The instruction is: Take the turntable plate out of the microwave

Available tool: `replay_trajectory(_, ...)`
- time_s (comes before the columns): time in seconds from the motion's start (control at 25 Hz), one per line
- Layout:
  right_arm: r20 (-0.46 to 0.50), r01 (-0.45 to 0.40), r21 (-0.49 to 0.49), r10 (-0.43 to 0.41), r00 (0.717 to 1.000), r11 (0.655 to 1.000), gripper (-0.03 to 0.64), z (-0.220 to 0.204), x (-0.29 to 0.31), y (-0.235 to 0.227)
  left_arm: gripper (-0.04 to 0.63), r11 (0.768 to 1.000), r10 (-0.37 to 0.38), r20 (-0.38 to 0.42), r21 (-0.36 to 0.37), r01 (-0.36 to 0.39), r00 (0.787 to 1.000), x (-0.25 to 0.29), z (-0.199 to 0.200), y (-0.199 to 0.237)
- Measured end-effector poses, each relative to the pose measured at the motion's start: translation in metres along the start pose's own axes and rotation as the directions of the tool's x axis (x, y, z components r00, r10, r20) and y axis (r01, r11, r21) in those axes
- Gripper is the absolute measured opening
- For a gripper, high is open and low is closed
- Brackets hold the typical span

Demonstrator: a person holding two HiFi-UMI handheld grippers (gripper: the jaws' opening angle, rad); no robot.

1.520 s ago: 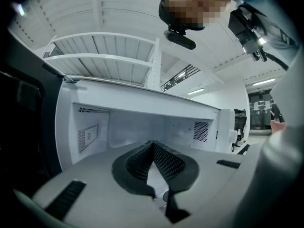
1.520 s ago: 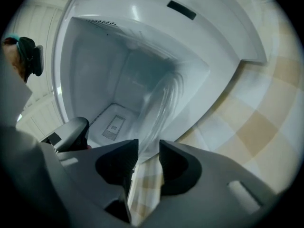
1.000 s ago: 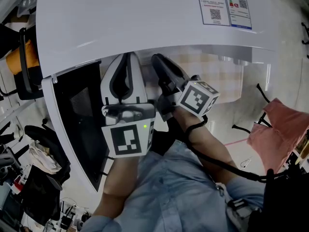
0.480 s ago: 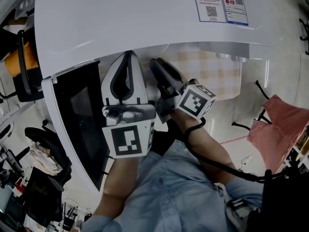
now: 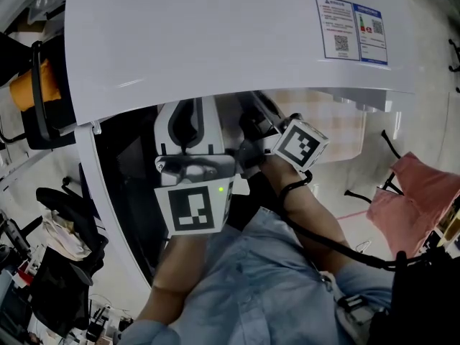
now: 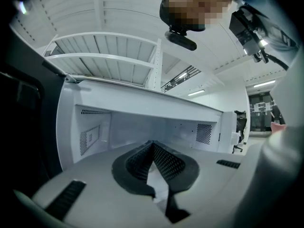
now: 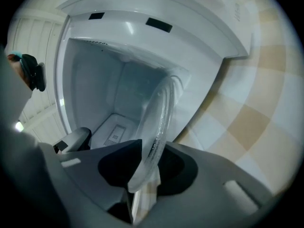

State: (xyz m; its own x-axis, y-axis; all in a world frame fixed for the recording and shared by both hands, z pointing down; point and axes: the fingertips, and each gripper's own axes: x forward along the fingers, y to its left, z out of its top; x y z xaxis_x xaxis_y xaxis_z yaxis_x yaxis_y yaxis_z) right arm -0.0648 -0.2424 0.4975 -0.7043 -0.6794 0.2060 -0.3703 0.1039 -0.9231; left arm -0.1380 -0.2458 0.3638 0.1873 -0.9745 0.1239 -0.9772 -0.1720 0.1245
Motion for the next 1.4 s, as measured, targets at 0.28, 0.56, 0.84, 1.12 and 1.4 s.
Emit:
replay_trajectory(0.28,0.004,-0.021,0.02,0.021,1.0,1.0,0.075,-0.001,-0.007,0.003,0.008,1.0,0.0,-0.005,0.005,0.0,1.0,-0.006,0.002,0.001)
replay_trajectory(0.56,-0.021,-0.007,0.052,0.008,1.0,0.999,0.078,-0.025,-0.031,0.0,0.008,1.0,-0.025,-0.018,-0.005,0.025,1.0,-0.019,0.0,-0.015)
replay_trajectory(0.84,-0.054,-0.031,0.055,0.034,0.998,0.998,0.082,-0.041,-0.032,0.006,0.008,1.0,-0.012,-0.014,-0.005,0.012,1.0,-0.026,0.0,-0.013)
replay_trajectory(1.12,-0.052,-0.093,0.024,0.094,0.994,0.995,0.149,-0.031,-0.011,0.015,0.008,1.0,-0.005,-0.002,-0.01,0.005,1.0,-0.022,0.004,-0.005)
replay_trajectory(1.4,-0.01,-0.151,0.096,0.153,0.988,0.984,0.139,-0.019,0.001,0.013,0.008,1.0,0.01,-0.009,-0.02,-0.011,1.0,-0.019,0.002,0.004)
